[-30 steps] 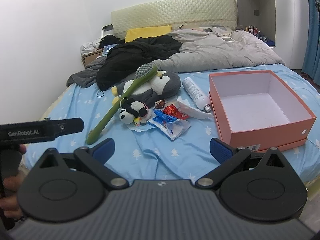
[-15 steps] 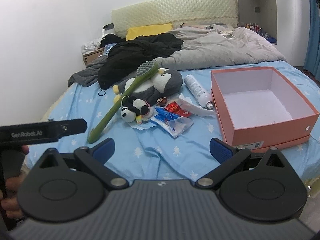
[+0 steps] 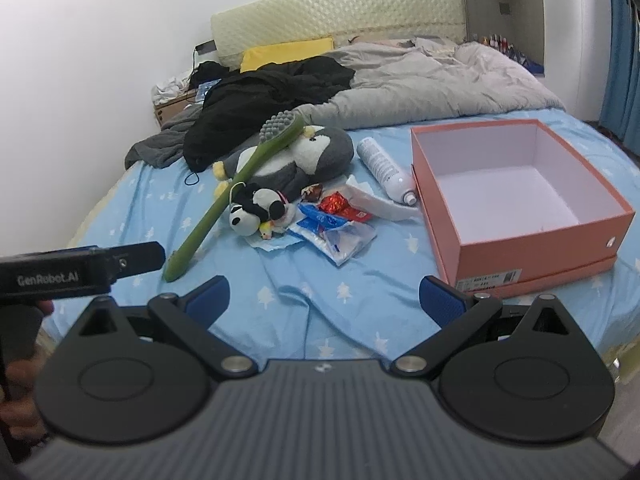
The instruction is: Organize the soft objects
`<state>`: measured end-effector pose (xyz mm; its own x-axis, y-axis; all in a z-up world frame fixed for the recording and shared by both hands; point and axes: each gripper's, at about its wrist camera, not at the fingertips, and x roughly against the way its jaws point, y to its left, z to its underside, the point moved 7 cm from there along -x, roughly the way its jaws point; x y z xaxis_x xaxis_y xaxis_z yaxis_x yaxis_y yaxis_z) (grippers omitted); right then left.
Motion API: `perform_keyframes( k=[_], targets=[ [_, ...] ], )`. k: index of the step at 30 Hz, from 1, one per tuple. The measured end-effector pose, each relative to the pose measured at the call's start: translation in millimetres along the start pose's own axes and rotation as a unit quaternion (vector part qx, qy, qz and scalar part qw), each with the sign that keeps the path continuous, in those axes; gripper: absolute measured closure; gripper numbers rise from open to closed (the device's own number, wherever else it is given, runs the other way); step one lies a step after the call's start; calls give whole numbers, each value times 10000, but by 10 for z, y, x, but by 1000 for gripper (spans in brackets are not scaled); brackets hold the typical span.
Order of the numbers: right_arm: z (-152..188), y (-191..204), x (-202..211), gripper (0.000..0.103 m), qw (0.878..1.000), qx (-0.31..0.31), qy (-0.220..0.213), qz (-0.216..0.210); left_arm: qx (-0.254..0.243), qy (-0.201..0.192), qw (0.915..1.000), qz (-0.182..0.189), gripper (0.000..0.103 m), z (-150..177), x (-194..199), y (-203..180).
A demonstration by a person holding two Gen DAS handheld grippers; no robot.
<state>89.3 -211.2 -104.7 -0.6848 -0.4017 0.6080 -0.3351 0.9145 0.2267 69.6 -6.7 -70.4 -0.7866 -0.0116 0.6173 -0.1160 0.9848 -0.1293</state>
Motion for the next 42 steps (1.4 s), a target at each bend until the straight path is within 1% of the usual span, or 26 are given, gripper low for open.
perform_keyframes(
  k=[3, 6, 10, 13, 16, 21, 25, 28, 34, 37, 42],
  targets=[
    [19, -1, -10, 0, 10000, -19, 57, 32, -141, -38, 9999, -43, 0, 21, -5, -35],
    [27, -18, -11, 0, 9999, -3, 62, 126, -159, -1, 9999, -34, 0, 50, -41, -46],
    [53, -44, -16, 0, 9999, -60, 88, 41, -106, 59, 9999, -11, 0, 85, -100, -25],
    [91, -63, -41, 0, 9999, -113, 122, -40, -193, 44, 9998, 2, 0, 108, -140, -28],
    [124, -96, -76, 4, 9997, -175, 161, -33, -283, -27, 9996, -62, 0, 125, -159, -33],
    [148, -119, -125, 4, 9995, -224, 193, -80, -172, 57, 9998, 6, 0, 169, -251, -9],
    [158, -145, -176, 4, 9993, -318, 201, -66, 10, 6, 10000, 70, 0, 187, -309, 41],
    [183, -169, -282, 4, 9986, -404, 322, -105, 97, 111, 9999, 9, 0, 210, -402, 92],
    [183, -132, -457, 4, 9986, -273, 419, -189, 284, 223, 9993, -123, 0, 247, -612, 221],
    [176, -132, -583, 4, 9983, -225, 482, -223, 404, 230, 9989, -100, 0, 265, -728, 286],
    [140, -150, -828, 4, 9976, -153, 603, -301, 494, 332, 9981, -173, 0, 289, -1011, 397]
  ],
)
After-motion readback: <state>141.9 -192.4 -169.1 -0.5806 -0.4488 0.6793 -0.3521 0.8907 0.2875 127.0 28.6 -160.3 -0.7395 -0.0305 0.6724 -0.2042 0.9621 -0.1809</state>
